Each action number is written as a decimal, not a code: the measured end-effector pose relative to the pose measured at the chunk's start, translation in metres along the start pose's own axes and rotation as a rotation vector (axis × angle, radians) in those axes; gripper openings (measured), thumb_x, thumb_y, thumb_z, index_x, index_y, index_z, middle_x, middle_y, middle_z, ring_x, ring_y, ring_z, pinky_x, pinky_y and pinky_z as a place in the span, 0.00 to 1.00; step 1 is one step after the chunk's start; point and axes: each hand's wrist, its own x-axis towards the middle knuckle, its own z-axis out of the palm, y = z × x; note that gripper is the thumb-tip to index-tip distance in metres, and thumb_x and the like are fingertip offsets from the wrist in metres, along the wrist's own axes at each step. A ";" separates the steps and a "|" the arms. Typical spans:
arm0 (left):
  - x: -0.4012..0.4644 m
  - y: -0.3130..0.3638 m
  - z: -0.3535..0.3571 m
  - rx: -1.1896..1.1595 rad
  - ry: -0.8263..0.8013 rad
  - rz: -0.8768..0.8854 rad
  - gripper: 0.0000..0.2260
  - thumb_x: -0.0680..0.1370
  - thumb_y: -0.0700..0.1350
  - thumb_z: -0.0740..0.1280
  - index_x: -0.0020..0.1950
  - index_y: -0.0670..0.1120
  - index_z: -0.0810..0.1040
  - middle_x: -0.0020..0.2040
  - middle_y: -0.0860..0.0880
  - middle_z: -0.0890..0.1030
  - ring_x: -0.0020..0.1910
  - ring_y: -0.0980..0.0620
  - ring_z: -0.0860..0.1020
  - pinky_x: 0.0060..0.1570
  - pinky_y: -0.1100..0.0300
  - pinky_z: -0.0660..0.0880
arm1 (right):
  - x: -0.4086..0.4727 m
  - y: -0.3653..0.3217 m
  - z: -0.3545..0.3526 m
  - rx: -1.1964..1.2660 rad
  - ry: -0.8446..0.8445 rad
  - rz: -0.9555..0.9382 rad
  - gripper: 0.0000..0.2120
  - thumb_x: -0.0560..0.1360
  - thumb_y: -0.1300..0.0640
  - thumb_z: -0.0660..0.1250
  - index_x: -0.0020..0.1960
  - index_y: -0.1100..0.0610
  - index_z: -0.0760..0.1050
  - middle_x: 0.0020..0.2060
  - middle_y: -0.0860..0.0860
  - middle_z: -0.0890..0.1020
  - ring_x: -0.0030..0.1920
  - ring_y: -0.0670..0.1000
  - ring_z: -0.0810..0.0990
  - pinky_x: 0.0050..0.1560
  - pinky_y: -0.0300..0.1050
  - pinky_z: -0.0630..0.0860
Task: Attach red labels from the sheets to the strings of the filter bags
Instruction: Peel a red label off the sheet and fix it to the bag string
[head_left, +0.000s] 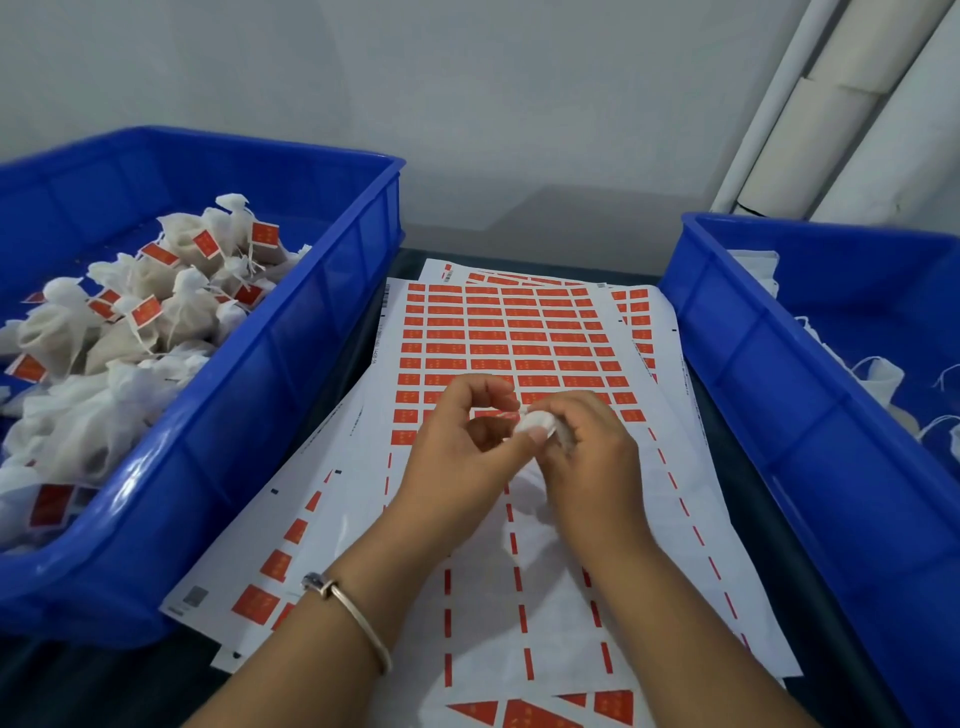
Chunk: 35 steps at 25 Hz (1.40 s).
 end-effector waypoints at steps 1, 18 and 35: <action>0.000 0.000 -0.001 0.016 -0.029 -0.003 0.15 0.71 0.44 0.74 0.48 0.59 0.72 0.44 0.64 0.78 0.44 0.68 0.77 0.33 0.75 0.71 | 0.002 0.002 -0.001 -0.004 -0.013 0.039 0.09 0.75 0.54 0.68 0.54 0.55 0.79 0.48 0.44 0.78 0.42 0.38 0.72 0.45 0.23 0.65; 0.001 -0.004 -0.008 0.345 0.042 0.201 0.21 0.73 0.36 0.67 0.41 0.66 0.74 0.45 0.65 0.75 0.49 0.69 0.72 0.41 0.79 0.69 | 0.013 0.003 -0.012 1.111 -0.420 0.791 0.09 0.76 0.63 0.64 0.46 0.60 0.84 0.48 0.59 0.83 0.53 0.57 0.80 0.60 0.54 0.76; 0.006 -0.005 -0.012 0.501 0.110 0.196 0.05 0.73 0.50 0.69 0.47 0.57 0.80 0.42 0.68 0.71 0.43 0.65 0.73 0.40 0.73 0.69 | 0.011 0.000 -0.008 0.661 -0.413 0.638 0.04 0.74 0.52 0.68 0.46 0.50 0.81 0.48 0.49 0.84 0.55 0.53 0.80 0.62 0.54 0.75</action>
